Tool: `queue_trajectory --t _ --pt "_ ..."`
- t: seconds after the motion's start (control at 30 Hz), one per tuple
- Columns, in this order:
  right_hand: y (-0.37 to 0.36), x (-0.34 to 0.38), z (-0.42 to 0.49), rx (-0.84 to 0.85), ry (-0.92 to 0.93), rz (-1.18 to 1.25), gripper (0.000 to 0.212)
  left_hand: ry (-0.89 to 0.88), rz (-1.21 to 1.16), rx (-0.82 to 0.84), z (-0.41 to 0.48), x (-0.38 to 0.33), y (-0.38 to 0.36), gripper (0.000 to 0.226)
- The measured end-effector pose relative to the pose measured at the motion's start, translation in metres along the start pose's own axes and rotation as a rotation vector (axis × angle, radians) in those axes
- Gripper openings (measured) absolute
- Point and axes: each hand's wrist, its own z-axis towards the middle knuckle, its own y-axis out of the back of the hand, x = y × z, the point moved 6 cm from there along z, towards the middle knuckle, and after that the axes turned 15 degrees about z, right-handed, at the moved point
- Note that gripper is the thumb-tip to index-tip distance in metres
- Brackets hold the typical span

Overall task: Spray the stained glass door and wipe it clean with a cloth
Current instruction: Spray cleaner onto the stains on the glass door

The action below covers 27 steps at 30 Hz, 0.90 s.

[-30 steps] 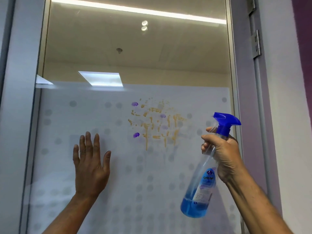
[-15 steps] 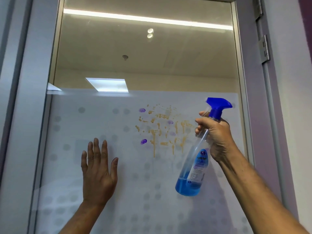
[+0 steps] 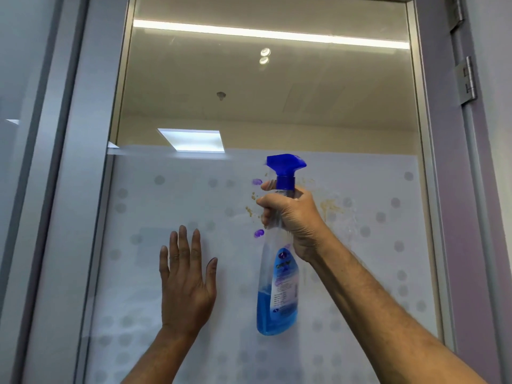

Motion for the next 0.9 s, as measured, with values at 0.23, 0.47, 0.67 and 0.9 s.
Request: queue_trajectory --t 0.23,0.47,0.67,0.9 --pt "-0.011 -0.026 -0.018 0.066 -0.077 -0.141 0.029 0.0 0.024 0.011 0.0 -0.001 0.001 0.069" --pt "0.015 -0.071 -0.085 0.046 -0.233 -0.237 0.031 -0.017 0.004 0.006 0.0 -0.002 0.002 0.069" --pt "0.051 -0.104 -0.135 -0.132 -0.35 -0.234 0.032 -0.018 0.003 -0.01 0.0 -0.001 -0.002 0.068" --pt "0.098 -0.085 -0.159 -0.416 -0.191 -0.233 0.028 -0.013 -0.004 -0.005 -0.001 -0.001 -0.002 0.067"
